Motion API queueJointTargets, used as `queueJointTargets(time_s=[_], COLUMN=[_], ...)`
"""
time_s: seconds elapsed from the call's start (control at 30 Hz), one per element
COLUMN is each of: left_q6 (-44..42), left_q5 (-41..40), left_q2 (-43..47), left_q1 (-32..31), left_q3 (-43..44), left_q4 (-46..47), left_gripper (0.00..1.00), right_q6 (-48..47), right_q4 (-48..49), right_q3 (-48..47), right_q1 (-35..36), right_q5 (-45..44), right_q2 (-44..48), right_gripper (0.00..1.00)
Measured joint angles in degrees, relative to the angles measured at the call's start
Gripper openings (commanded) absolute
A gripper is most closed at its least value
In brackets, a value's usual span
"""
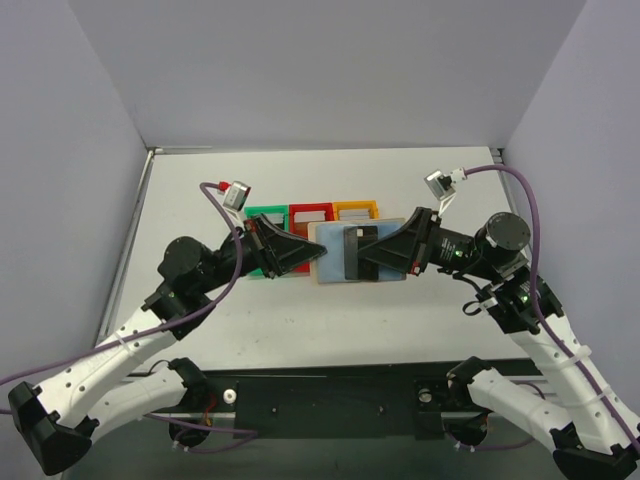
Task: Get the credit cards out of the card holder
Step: Remove the credit card from the card holder.
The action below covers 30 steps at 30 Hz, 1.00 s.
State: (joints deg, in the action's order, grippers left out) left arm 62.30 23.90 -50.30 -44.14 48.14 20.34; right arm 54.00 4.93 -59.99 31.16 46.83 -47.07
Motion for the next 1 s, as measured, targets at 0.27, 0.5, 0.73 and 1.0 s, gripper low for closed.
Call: queueJointTargets(time_s=[0.27,0.5,0.73,1.0], left_q6=[0.07,-0.20,-0.66,-1.57], left_q5=[0.00,0.04,0.22,0.15], left_q2=[0.37,0.98,2.45,3.41], left_q1=[0.00,0.22,1.57,2.60], left_q3=[-0.48,-0.57,-1.55,-1.66], left_q4=[0.04,-1.01,-2.91,-4.59], left_gripper=[0.00,0.00,0.00,0.00], right_q6=[-0.22,-1.75,-6.29,-11.37], right_q4=[-0.61,-2.75,-9.20,-16.37], right_q3=[0.04,-0.02,-2.95,-6.97], right_q1=[-0.09,-0.39,-0.48,-0.48], right_q5=[0.00,-0.04,-0.92,-1.64], right_q2=[0.00,0.07,0.04,0.04], right_gripper=[0.00,0.00,0.00,0.00])
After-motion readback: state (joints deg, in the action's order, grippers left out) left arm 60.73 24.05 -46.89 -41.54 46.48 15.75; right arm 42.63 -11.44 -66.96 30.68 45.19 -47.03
